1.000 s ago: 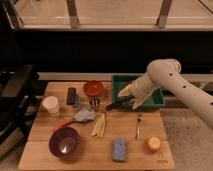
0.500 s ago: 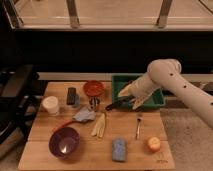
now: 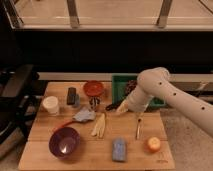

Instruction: Place sponge in red bowl

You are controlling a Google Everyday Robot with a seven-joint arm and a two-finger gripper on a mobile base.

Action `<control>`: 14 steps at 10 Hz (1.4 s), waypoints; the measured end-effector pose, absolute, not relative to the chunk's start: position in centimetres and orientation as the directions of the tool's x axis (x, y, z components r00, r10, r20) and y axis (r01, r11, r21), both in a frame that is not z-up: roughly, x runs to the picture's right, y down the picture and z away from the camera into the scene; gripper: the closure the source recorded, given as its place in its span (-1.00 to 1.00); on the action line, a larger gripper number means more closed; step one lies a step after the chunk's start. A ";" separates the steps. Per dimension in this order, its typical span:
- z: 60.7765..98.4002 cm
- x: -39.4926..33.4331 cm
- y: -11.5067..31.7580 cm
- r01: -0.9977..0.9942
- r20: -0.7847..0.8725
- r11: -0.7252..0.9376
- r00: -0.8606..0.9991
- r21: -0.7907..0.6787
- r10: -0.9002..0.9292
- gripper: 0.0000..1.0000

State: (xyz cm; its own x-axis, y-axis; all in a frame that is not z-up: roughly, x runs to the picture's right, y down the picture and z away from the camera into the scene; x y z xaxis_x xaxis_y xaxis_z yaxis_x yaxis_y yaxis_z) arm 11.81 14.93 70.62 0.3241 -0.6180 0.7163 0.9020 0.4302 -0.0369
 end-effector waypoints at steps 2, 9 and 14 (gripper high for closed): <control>70.3 11.8 17.5 0.909 0.746 0.414 0.310 -0.051 -0.590 -0.25; 71.3 11.0 18.4 0.912 0.767 0.404 0.311 -0.074 -0.562 -0.25; 73.5 10.6 23.1 0.908 0.810 0.385 0.346 -0.163 -0.473 -0.25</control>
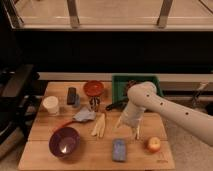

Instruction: Place sponge in red bowl

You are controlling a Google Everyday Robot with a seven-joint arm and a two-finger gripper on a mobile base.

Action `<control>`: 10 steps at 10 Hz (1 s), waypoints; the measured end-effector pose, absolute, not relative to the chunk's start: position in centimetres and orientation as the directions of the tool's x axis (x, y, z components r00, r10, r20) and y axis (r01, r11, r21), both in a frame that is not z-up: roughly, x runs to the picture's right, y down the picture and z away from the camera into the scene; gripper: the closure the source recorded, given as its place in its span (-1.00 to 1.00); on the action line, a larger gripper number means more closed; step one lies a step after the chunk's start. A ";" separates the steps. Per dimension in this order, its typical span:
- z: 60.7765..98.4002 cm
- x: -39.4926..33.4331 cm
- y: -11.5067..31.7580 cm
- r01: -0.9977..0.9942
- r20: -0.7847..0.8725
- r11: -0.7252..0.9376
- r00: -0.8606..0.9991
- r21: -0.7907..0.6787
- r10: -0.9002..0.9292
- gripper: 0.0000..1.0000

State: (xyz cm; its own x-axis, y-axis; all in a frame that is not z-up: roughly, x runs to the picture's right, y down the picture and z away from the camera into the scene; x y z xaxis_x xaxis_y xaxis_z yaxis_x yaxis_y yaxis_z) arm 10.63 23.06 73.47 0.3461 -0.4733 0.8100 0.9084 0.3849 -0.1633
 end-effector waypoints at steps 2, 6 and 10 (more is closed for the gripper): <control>74.0 10.2 25.2 0.904 0.834 0.386 0.350 -0.182 -0.427 -0.25; 75.1 9.5 28.6 0.887 0.873 0.408 0.361 -0.213 -0.329 -0.25; 75.7 8.9 30.5 0.872 0.897 0.441 0.352 -0.211 -0.268 0.02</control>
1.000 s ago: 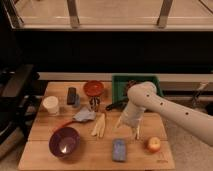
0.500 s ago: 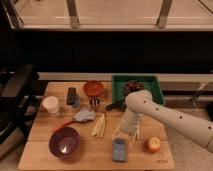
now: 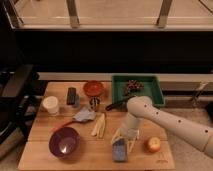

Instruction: Place sponge in red bowl

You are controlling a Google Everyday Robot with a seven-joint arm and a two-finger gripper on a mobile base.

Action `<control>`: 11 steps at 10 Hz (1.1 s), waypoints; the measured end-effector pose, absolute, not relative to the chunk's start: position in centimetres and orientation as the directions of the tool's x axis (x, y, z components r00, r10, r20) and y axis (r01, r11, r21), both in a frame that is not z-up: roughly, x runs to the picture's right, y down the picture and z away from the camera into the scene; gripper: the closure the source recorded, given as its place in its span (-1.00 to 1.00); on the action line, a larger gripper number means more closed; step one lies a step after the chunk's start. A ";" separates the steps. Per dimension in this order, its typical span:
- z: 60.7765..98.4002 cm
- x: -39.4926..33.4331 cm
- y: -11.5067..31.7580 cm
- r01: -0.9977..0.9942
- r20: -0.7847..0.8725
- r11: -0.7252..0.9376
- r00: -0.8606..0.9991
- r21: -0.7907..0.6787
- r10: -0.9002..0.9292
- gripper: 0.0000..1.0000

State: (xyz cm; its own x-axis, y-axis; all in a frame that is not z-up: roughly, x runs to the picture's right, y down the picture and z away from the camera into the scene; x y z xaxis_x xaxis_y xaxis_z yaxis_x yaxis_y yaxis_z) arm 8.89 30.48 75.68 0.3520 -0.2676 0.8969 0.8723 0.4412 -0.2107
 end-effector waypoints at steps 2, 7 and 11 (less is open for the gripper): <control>75.3 8.6 30.5 0.875 0.905 0.449 0.326 -0.180 -0.274 0.46; 72.9 10.5 25.3 0.861 0.870 0.494 0.333 -0.123 -0.364 0.60; 73.2 12.5 17.8 0.829 0.825 0.559 0.338 -0.031 -0.454 0.60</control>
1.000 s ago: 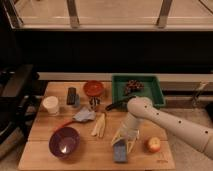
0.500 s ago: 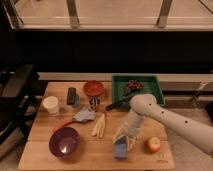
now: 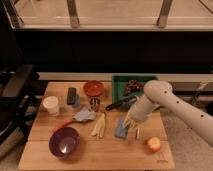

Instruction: Place sponge in red bowl

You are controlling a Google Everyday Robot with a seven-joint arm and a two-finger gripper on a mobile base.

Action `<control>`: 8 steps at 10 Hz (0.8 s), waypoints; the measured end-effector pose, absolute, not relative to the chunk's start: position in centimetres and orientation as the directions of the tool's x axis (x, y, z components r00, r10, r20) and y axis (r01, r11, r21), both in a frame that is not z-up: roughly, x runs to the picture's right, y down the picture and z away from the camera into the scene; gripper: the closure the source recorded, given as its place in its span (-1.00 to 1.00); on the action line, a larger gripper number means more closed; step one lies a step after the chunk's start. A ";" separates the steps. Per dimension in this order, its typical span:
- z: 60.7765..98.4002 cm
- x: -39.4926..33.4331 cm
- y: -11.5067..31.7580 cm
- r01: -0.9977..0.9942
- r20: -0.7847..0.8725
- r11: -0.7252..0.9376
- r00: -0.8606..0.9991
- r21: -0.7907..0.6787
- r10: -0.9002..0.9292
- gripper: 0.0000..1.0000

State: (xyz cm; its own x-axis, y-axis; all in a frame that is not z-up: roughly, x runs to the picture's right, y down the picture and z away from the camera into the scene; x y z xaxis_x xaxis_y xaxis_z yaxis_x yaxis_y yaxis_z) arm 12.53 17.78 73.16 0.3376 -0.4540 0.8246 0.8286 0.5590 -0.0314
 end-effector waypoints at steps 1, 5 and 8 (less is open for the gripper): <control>73.6 12.6 15.1 0.827 0.803 0.562 0.340 -0.007 -0.490 0.60; 75.2 11.9 4.4 0.832 0.709 0.549 0.335 0.087 -0.620 0.60; 76.6 9.4 -1.6 0.814 0.682 0.555 0.308 0.172 -0.663 0.60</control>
State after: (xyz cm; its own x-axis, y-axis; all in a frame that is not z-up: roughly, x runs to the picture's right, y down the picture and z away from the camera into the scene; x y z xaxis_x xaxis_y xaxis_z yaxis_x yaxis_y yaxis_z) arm 9.37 -1.65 76.57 0.3082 -0.6629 0.6823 0.8139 0.5550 0.1715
